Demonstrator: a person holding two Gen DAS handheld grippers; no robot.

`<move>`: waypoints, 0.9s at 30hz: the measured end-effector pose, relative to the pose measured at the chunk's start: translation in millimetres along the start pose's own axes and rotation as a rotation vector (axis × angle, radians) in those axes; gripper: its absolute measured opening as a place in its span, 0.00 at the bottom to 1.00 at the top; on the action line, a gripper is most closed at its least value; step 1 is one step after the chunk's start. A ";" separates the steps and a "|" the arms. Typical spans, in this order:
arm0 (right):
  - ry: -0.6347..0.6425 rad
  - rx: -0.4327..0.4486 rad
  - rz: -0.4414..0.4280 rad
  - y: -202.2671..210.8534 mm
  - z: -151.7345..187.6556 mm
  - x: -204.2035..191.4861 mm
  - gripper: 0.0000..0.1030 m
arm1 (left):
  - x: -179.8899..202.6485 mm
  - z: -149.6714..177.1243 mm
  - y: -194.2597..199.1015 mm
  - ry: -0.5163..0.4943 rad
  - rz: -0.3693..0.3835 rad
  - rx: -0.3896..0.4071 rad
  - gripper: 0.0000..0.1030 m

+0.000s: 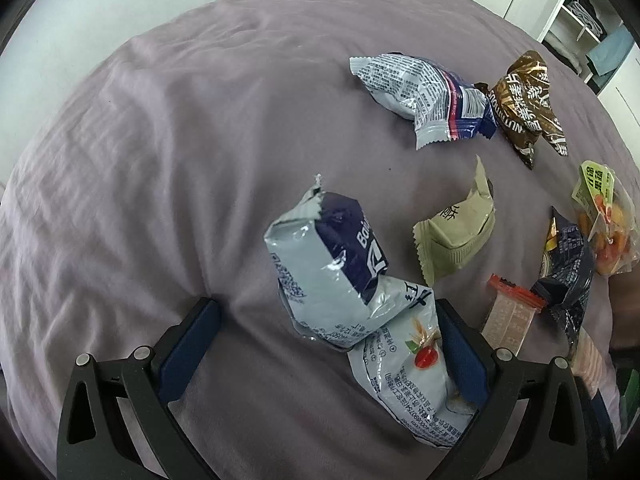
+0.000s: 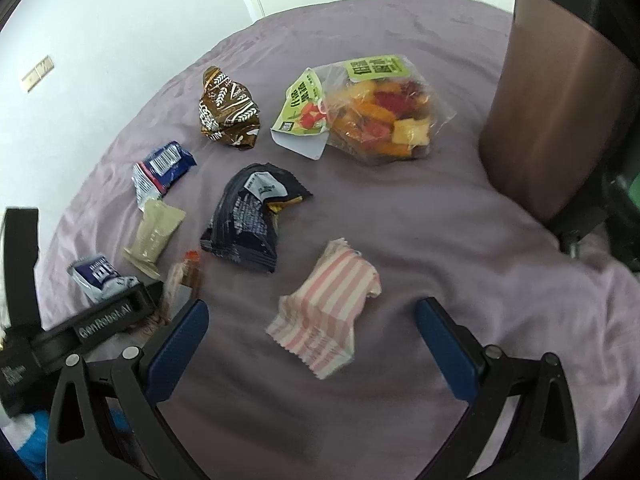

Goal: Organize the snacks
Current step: 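Grasp the blue-white chip bag with the left tool while the right tool grasps the striped candy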

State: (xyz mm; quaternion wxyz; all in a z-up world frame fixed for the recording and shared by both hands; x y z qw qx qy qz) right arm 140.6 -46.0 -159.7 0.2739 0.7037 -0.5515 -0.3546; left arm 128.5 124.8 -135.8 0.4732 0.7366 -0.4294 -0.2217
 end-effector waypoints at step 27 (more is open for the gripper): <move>0.000 -0.012 -0.101 -5.4 -7.4 11.3 0.22 | -33.9 -22.7 37.6 -0.052 0.211 0.065 0.30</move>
Point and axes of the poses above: each gripper's, at about its wrist camera, not at the fingertips, and y roughly against the way its jaws point, x to its right, z to its underside, the point moved 1 cm from there along -y, roughly the way its jaws point, and after that the axes turned 6 degrees about x, right-handed, at the moved point
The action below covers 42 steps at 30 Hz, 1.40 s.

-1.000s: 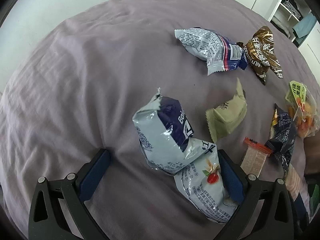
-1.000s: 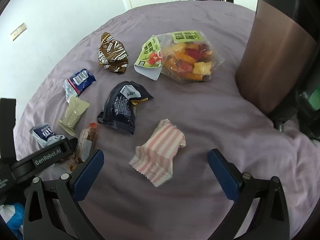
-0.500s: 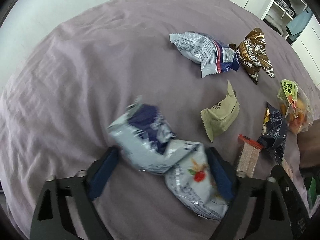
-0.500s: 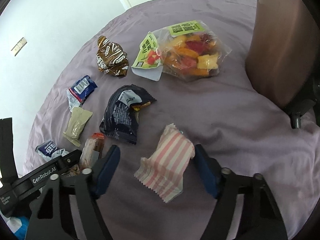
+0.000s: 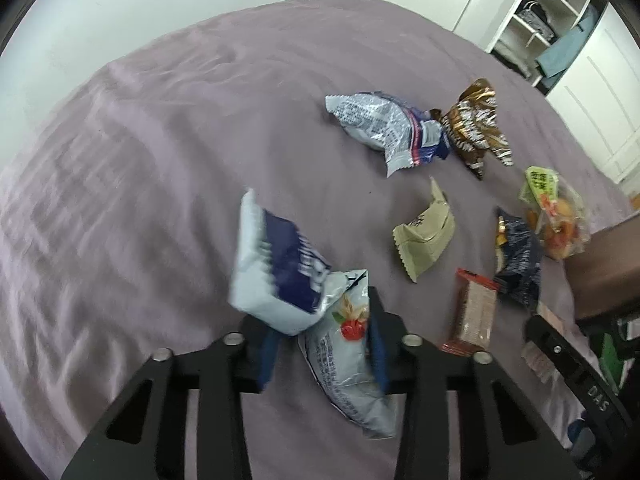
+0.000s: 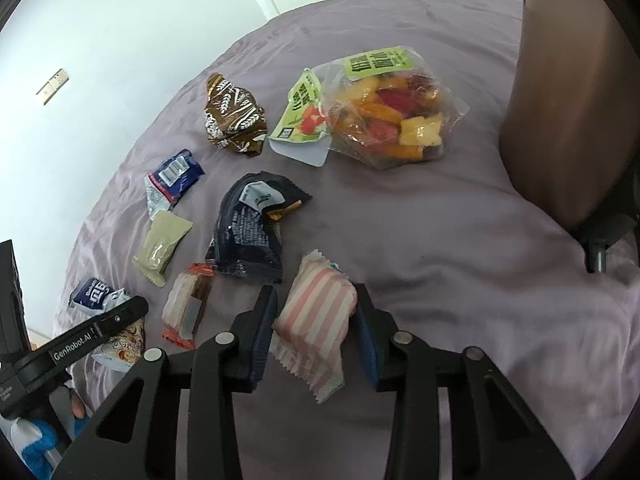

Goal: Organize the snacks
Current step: 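Grasp the blue-white chip bag with the left tool while the right tool grasps the striped candy, then carry the chip bag and striped candy with both tools over the green tray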

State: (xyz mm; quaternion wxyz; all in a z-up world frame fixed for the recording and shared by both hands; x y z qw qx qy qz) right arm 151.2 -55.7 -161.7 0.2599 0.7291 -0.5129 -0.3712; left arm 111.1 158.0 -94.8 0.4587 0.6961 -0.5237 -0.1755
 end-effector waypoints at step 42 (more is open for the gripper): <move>-0.076 0.214 0.143 258.5 76.2 115.8 0.21 | 167.9 59.7 230.9 -0.564 0.574 0.104 0.28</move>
Point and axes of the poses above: each gripper's, at about its wrist camera, not at the fingertips, and y roughly against the way its jaws point, x to its right, z to its underside, the point moved 1 cm from there along -y, roughly the way its jaws point, and after that the axes turned 6 degrees about x, right-handed, at the moved point
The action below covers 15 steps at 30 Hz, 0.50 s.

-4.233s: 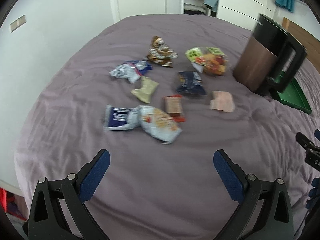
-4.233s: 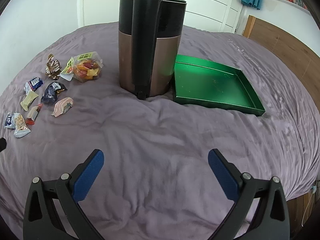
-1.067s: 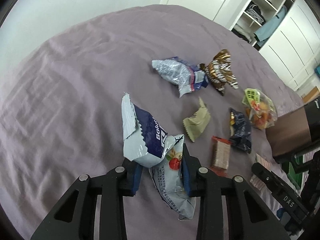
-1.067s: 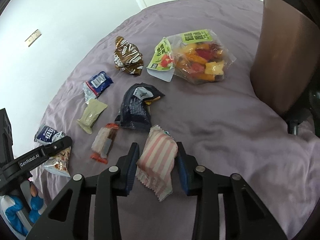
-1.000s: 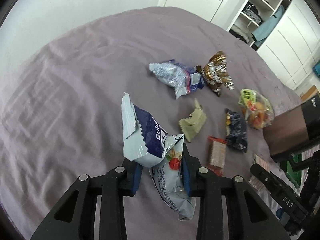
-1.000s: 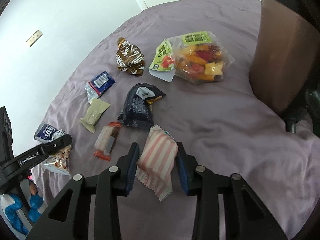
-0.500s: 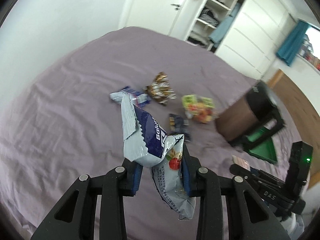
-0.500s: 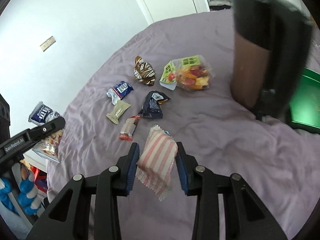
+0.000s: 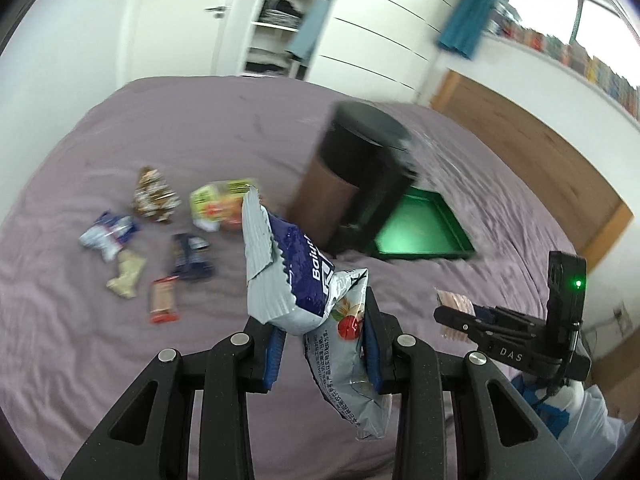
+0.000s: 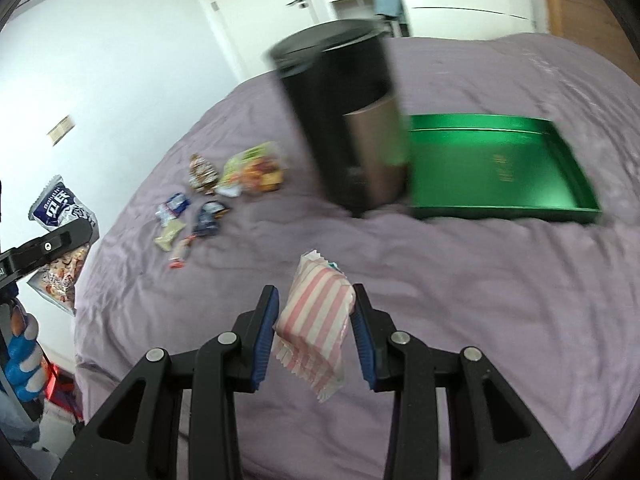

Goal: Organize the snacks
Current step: 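Carry the chip bag and striped candy with both tools over the green tray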

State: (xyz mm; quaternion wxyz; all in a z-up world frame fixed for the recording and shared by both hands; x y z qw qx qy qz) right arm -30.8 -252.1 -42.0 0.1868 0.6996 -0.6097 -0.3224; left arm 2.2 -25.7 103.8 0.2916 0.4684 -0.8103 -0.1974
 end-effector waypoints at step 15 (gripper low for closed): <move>-0.074 0.128 0.233 47.3 -67.9 159.7 0.21 | 156.5 -51.9 -122.0 -0.195 0.110 -0.091 0.28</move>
Point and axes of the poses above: each gripper's, at about its wrist camera, not at the fingertips, and y roughly against the way its jaws point, x to its right, z to its underside, the point moved 1 cm from there along -y, roughly the way its jaws point, and after that the axes turned 6 degrees about x, right-handed, at the moved point
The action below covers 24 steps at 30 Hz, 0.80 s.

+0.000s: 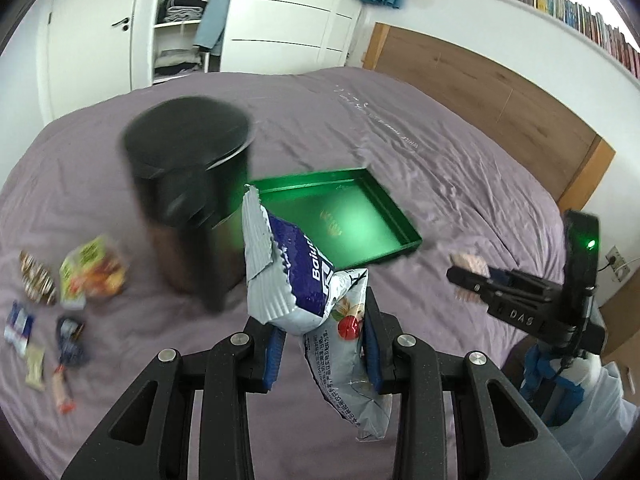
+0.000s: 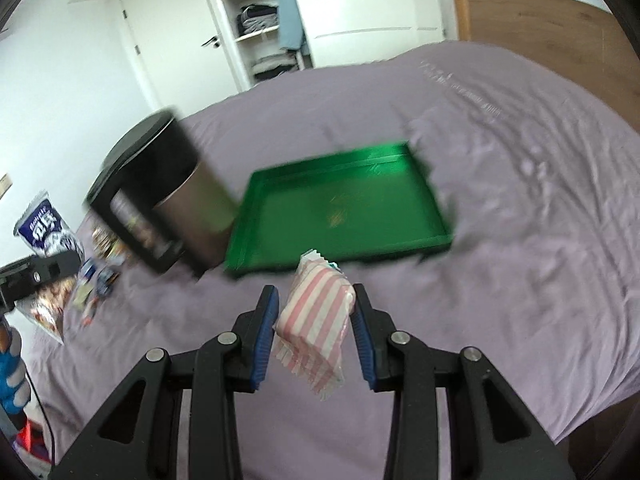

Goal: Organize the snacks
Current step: 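Carry the chip bag and striped candy with both tools over the green tray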

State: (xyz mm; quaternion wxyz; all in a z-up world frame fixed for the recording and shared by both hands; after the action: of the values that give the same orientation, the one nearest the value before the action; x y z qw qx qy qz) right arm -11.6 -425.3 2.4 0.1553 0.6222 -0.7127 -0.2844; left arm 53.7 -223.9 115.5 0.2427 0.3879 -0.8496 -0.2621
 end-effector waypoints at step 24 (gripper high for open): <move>0.105 -0.076 0.104 -256.7 -105.9 40.7 0.22 | -45.2 -64.9 -296.6 0.135 -0.276 -0.111 0.29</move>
State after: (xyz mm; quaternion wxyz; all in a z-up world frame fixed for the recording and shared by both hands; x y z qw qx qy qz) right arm 247.0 -503.9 -73.0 0.2302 0.5921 -0.7236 -0.2698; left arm 277.6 -371.5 -33.6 0.2819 0.5037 -0.7543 -0.3130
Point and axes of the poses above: each gripper's, at about its wrist camera, not at the fingertips, and y roughly against the way its jaws point, x to its right, z to its underside, the point moved 1 cm from there along -y, roughly the way its jaws point, and after that the axes turned 6 degrees about x, right-handed, at the moved point
